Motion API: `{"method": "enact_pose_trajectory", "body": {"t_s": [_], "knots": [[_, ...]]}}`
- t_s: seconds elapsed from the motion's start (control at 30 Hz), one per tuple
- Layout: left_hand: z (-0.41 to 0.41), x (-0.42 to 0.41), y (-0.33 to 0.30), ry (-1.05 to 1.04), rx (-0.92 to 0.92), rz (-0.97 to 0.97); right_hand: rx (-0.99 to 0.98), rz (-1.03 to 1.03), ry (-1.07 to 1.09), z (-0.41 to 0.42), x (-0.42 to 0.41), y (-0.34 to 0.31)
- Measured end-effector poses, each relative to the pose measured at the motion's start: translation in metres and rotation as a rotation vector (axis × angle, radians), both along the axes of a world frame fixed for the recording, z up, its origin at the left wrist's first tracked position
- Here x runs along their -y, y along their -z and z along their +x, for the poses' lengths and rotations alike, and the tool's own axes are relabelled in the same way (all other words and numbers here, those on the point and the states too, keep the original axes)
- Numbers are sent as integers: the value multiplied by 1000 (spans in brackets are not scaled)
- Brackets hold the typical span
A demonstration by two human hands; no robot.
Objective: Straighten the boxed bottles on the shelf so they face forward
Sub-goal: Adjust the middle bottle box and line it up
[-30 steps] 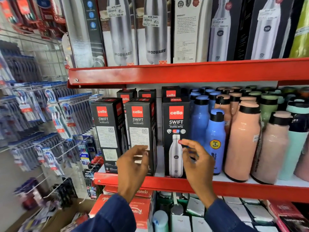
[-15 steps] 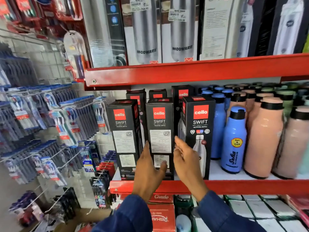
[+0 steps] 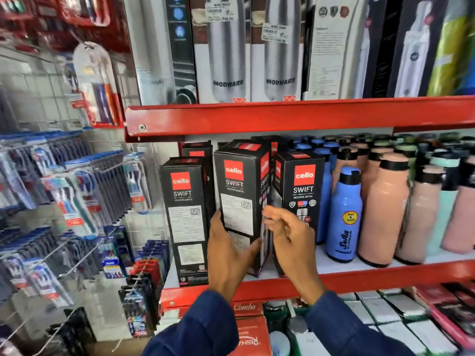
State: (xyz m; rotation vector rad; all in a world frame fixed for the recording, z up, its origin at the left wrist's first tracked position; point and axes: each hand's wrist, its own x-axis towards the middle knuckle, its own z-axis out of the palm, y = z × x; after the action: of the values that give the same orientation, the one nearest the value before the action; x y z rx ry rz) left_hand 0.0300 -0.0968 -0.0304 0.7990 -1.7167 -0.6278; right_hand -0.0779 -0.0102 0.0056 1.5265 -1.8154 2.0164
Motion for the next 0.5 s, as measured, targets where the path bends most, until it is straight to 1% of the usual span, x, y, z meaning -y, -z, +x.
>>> {"method": "enact_pose_trajectory", "body": {"t_s": [0.1,0.23,0.3,0.37,0.5], "knots": [[3,0,-5,40,-1,-15,-89,19,94,-11,-1,6],[10,11,-8,127,-38,62,-123,127,57,-22,4,14],[14,14,-10,185,-34,104,-109,148,20,-23,8,14],[16,17,-12,255,-7,142,-49,167,-17,-25,13,16],[16,27,-3,341,46,222,-20,177,-2,-28,22,25]]}}
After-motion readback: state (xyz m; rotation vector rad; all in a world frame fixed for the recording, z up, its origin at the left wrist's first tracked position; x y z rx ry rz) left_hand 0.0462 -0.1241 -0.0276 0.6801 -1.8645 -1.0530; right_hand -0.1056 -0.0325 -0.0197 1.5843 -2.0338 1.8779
